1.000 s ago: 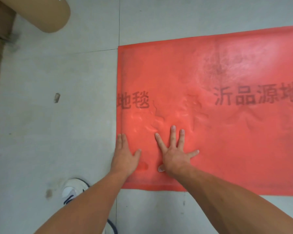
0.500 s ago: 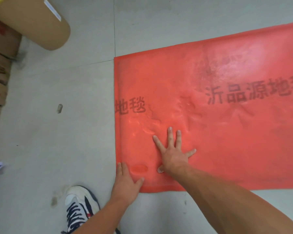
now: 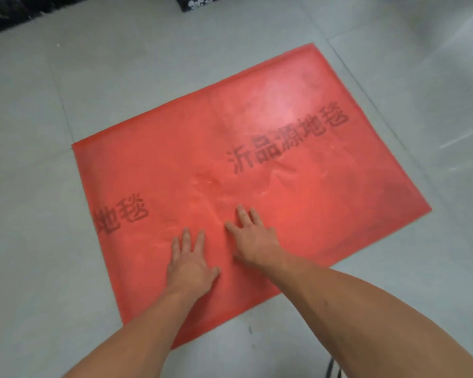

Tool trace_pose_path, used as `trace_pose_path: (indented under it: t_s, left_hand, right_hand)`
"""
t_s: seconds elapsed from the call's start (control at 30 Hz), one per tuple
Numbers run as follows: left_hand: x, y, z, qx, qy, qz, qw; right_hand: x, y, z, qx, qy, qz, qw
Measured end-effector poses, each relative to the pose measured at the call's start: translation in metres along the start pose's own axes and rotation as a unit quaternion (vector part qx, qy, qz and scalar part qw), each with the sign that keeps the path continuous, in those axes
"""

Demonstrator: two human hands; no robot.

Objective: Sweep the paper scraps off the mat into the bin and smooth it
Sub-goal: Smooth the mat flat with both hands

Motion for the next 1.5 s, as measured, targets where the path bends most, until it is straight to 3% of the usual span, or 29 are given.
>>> trace_pose_path:
  t_s: [0.2, 0.33, 0.67, 1.03, 1.2, 1.37, 1.5]
  left_hand:
    - [-0.007, 0.025, 0.064, 0.097, 0.070, -0.051, 0.992]
    - [-0.010, 0.041, 0.114, 0.150, 0.104, -0.079, 0.980]
    - [0.011, 0.050, 0.150, 0.163, 0.156, -0.140, 0.964]
    - [-0.001, 0.053, 0.162, 0.178, 0.261, -0.130, 0.940]
    - [-0.036, 0.076, 0.175, 0.266, 0.263, -0.025, 0.927]
    - [-0.055, 0.129, 0.171, 0.135, 0.195, -0.097, 0.967]
    - [-0.048, 0.133, 0.170, 0.136, 0.185, -0.115, 0.966]
  right_hand:
    - [-0.004, -0.020, 0.078, 0.168, 0.104, 0.038, 0.980]
    - [-0.002, -0.035, 0.110, 0.233, 0.148, 0.061, 0.959]
    - [0.008, -0.041, 0.177, 0.359, 0.243, 0.112, 0.894]
    - [0.000, -0.020, 0.186, 0.386, 0.294, 0.079, 0.871]
    - [0.001, -0.020, 0.185, 0.380, 0.288, 0.080, 0.875]
    - [-0.005, -0.023, 0.187, 0.377, 0.265, 0.076, 0.885]
    - [-0.035, -0.027, 0.211, 0.381, 0.199, 0.126, 0.894]
Point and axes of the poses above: each hand's wrist, its own y-axis towards the middle knuckle, its own x-axis out of the palm, z = x × y, the point moved 4 cm from there along y, towards the middle knuckle, and after that the axes turned 8 degrees about x, right-handed, at the moved point
